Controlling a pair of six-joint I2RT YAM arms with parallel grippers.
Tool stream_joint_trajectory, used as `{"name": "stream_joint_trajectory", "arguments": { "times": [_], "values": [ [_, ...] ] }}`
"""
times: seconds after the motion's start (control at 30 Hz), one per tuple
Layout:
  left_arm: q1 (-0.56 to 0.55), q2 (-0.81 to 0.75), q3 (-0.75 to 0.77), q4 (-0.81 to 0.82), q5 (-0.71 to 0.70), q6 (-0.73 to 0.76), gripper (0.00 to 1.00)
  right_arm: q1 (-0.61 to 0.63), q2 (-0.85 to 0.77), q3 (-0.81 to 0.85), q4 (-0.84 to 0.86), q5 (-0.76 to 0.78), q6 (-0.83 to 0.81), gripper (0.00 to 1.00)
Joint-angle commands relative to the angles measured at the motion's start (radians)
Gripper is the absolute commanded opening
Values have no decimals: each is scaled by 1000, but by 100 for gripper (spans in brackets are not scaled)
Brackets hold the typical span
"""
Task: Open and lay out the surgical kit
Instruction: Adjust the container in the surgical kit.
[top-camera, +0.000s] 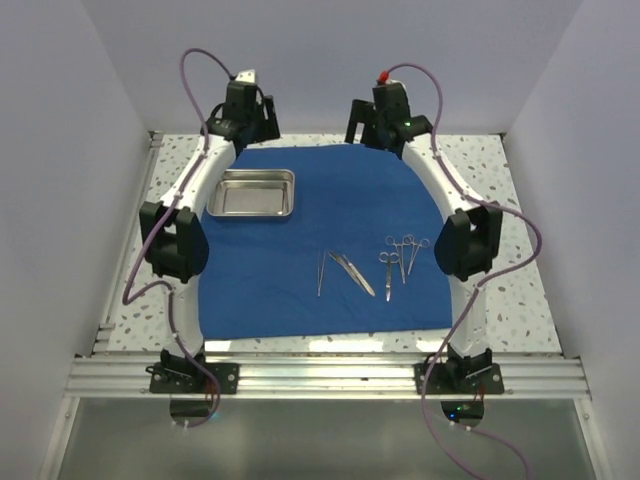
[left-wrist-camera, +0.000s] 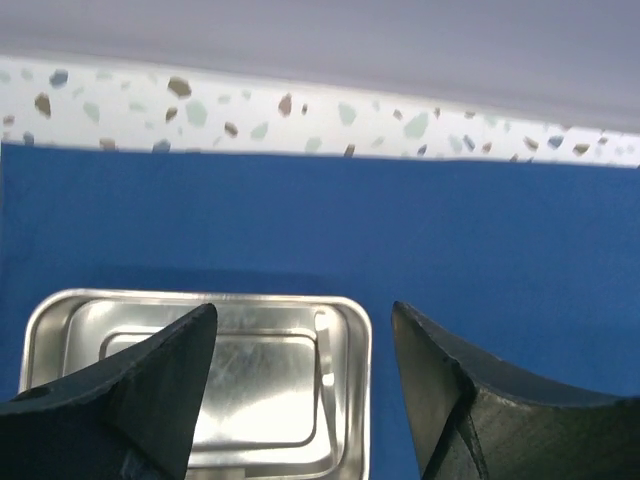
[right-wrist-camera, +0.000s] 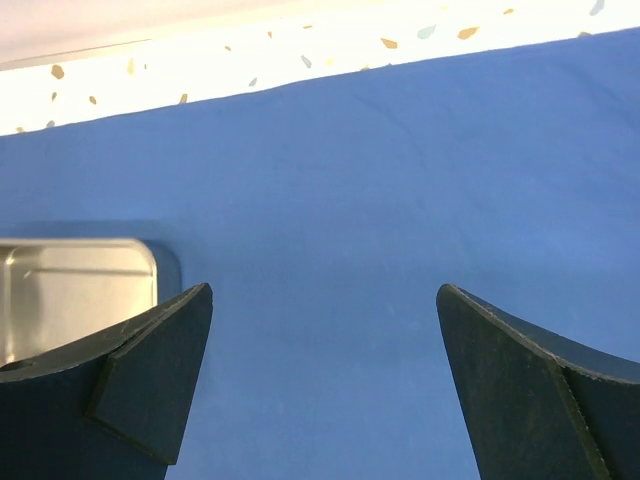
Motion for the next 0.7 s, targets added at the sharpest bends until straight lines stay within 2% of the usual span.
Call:
{"name": "stream_joint_trajectory", "arguments": {
  "times": [0.0, 0.03, 0.13, 0.3, 0.67],
  "values": [
    [-11, -114, -156, -40, -13, -27, 74, 4, -143, -66, -95, -38, 33, 98],
    [-13, -131, -204, -43, -6, -45, 73, 4, -187, -112, -110, -35, 53, 98],
    [-16, -111, -171, -123, 24, -67, 66, 4, -264, -178, -162, -21, 61, 99],
    [-40, -88, -178, -145, 27, -77, 66, 4, -300, -187, -278, -27, 46, 98],
    [-83, 19, -190, -177, -33, -90, 65, -21, -359, -259, -308, -4, -2, 99]
  ]
}}
